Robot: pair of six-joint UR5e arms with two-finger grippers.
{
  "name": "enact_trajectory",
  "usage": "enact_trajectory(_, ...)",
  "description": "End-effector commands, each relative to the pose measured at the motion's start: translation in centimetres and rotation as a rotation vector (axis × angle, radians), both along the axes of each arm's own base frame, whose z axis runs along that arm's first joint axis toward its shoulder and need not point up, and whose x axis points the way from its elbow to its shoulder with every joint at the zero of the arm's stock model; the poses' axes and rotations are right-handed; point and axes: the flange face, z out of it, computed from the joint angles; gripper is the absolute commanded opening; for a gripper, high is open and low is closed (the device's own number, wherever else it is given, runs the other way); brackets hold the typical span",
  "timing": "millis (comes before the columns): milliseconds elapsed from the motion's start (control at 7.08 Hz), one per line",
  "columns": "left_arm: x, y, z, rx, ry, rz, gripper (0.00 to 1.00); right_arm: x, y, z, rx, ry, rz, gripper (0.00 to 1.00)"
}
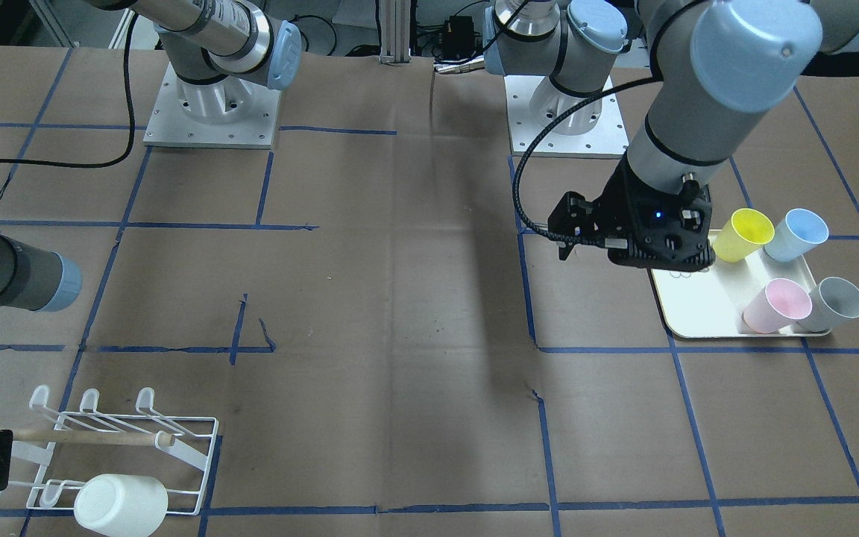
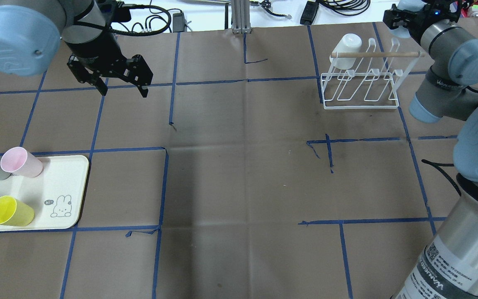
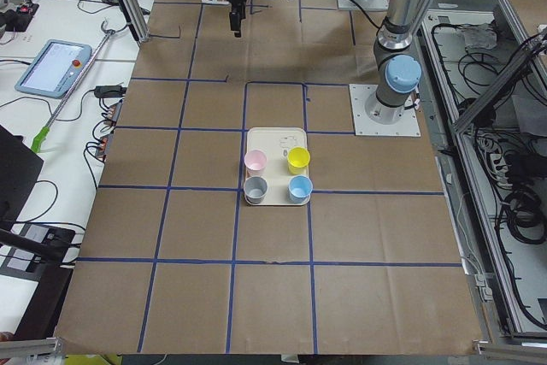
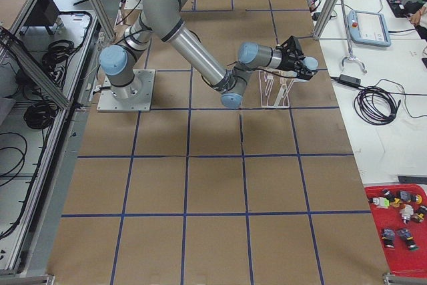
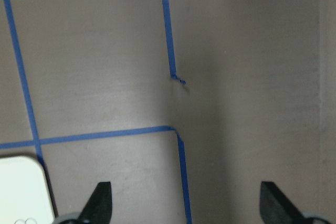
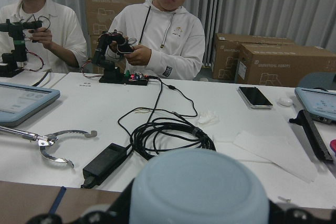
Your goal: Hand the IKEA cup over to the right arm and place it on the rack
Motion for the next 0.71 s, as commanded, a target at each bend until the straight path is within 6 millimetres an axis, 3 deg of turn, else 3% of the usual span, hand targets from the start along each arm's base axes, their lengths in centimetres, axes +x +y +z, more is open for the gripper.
enact_trajectory(0,-0.1,3.8,0.4,0.001,0.004,-0.002,0.99,0.2,0.5,-1.2,0.007,-0.005,0.002,0.22)
enact_trajectory(141,-0.1,3.9,1.7,-0.028,0.003,-0.004,0.99,0.4,0.8,-1.9,0.011,-0.006,0.002,0.22)
enact_trajectory(424,-0.2,3.5,2.3,-0.07,0.007,-0.002,0.99,0.4,1.2,-3.5,0.041,-0.019,0.0,0.24)
enact_trajectory(565,-0.2,3.6,2.2,-0.067,0.007,-0.002,0.99,0.4,1.2,-3.5,0.042,-0.019,0.002,0.43)
